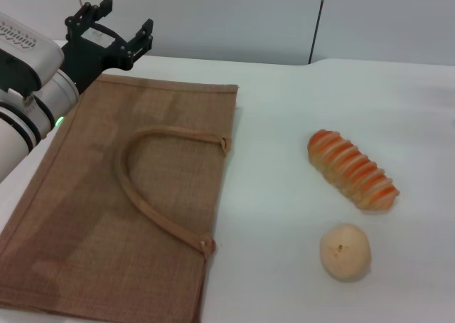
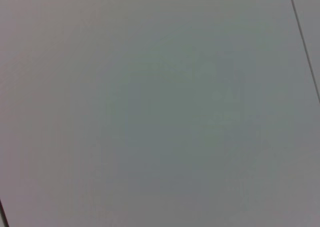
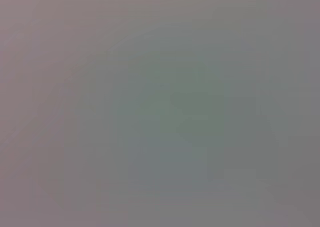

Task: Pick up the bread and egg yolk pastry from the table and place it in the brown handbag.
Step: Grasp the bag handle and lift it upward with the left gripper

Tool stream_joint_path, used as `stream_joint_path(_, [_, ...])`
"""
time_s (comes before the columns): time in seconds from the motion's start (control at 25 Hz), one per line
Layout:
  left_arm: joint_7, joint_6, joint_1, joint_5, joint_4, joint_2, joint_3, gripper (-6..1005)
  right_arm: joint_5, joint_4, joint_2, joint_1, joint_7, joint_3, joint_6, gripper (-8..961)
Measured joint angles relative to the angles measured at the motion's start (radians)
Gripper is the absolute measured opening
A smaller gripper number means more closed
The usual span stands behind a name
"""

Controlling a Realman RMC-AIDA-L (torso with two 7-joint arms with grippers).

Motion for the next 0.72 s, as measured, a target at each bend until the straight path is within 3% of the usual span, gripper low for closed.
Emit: stream_joint_path(0.72, [-0.009,0.043,-0.006,0.000,0.001,0.000,0.004,745,0.000,-0.008,-0.003,0.008,-0.005,0.012,0.061,883])
